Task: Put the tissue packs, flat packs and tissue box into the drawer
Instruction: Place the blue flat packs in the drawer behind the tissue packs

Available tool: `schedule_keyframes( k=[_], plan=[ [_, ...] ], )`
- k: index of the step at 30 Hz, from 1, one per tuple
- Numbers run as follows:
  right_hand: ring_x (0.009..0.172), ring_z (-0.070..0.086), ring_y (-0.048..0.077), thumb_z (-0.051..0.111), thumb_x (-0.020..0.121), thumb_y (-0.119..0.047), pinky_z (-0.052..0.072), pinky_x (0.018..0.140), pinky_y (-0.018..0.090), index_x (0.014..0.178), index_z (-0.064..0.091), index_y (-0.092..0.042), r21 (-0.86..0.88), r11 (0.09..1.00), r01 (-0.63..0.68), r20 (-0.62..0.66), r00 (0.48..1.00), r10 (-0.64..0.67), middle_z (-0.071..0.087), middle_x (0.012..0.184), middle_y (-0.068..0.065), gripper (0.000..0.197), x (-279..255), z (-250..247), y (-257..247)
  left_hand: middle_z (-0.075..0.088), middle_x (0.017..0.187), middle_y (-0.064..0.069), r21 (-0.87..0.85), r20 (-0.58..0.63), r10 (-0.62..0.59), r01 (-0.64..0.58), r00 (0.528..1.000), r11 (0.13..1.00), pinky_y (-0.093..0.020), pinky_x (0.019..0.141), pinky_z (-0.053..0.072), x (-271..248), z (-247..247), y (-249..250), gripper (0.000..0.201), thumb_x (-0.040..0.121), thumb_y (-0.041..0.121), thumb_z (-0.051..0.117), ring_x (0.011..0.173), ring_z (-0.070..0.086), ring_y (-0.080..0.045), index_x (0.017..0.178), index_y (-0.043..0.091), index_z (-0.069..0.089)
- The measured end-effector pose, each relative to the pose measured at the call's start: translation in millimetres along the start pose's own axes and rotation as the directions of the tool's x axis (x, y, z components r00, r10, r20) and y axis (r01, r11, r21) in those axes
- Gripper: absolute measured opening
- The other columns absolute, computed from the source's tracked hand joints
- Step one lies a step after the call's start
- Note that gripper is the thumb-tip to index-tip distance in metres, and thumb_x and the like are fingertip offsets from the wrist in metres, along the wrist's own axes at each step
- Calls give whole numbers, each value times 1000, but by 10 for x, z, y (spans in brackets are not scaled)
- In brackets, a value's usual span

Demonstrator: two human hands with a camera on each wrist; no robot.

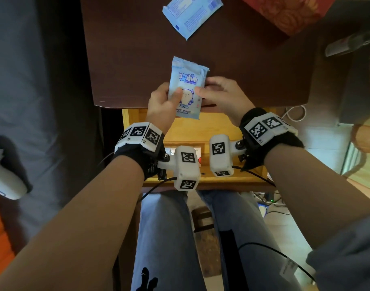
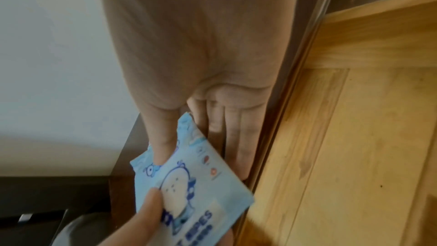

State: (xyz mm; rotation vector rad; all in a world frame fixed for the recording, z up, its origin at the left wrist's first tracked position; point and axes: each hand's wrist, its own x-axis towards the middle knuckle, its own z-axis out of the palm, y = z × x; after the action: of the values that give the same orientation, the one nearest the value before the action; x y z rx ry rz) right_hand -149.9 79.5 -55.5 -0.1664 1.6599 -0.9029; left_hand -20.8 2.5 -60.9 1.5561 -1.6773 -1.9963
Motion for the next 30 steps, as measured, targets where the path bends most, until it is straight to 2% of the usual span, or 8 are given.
schedule_keyframes(
  k=[4, 9, 11, 14, 19, 24, 27, 30],
  plan=[
    [89, 67, 17, 60, 88, -14, 58, 77, 30, 113, 58, -8, 33, 999, 23, 8, 1000, -24, 68, 100, 5, 26, 18, -44, -7, 66, 90, -4, 42, 73, 11, -14, 997, 999, -35, 77, 56, 60, 81, 60, 16, 95, 19, 49, 84, 66, -17, 103, 9, 59],
    [86, 65, 20, 58, 87, -6, 56, 74, 27, 117, 56, 1, 145, 984, 103, -179, 981, -76, 65, 114, 19, 30, 166, -176, -87, 66, 96, -4, 105, 32, 40, -43, 999, 993, -30, 72, 58, 283, 101, 156, 12, 92, 24, 54, 91, 66, -17, 100, 17, 59],
    [89, 66, 23, 58, 87, -6, 56, 74, 27, 117, 56, 3, 192, 974, 120, -265, 962, -66, 64, 118, 21, 31, 253, -255, -138, 66, 102, -4, 142, -15, 65, -63, 998, 988, -34, 78, 58, 400, 92, 200, 14, 90, 22, 56, 94, 65, -18, 103, 18, 59],
    [89, 68, 23, 59, 87, -8, 58, 73, 27, 116, 57, 1, 233, 964, 125, -340, 939, -39, 66, 116, 19, 31, 379, -353, -204, 65, 107, -1, 230, -86, 149, -125, 985, 965, -35, 86, 56, 561, 88, 303, 21, 87, 18, 58, 93, 64, -12, 107, 16, 60],
    [97, 69, 28, 63, 84, -10, 58, 81, 37, 111, 60, 0, 238, 964, 120, -403, 915, -15, 68, 114, 19, 29, 518, -442, -302, 55, 119, -6, 401, -162, 336, -250, 928, 882, -28, 82, 53, 790, 124, 440, 29, 81, 14, 61, 98, 60, -15, 111, 14, 59],
    [90, 71, 26, 71, 79, -16, 59, 78, 40, 85, 60, -13, 209, 973, 97, -419, 908, -1, 70, 106, 20, 12, 589, -498, -318, 42, 139, -8, 523, -181, 419, -273, 890, 807, -24, 99, 37, 987, 223, 520, 42, 78, 11, 60, 132, 35, -25, 120, 13, 54],
    [83, 72, 24, 73, 77, -20, 61, 72, 39, 74, 58, -16, 199, 977, 83, -429, 903, 11, 72, 98, 19, 16, 636, -536, -315, 26, 153, -8, 585, -89, 395, -273, 914, 764, -36, 110, 23, 1092, 275, 554, 57, 79, 13, 64, 145, 12, -29, 132, 16, 45],
    [83, 73, 27, 75, 75, -21, 60, 74, 43, 70, 57, -15, 185, 979, 81, -431, 902, 7, 73, 95, 20, 19, 683, -568, -332, 21, 155, -4, 648, -30, 356, -253, 934, 719, -48, 110, 24, 1172, 300, 566, 65, 78, 17, 66, 146, 6, -26, 137, 22, 38]
  ],
)
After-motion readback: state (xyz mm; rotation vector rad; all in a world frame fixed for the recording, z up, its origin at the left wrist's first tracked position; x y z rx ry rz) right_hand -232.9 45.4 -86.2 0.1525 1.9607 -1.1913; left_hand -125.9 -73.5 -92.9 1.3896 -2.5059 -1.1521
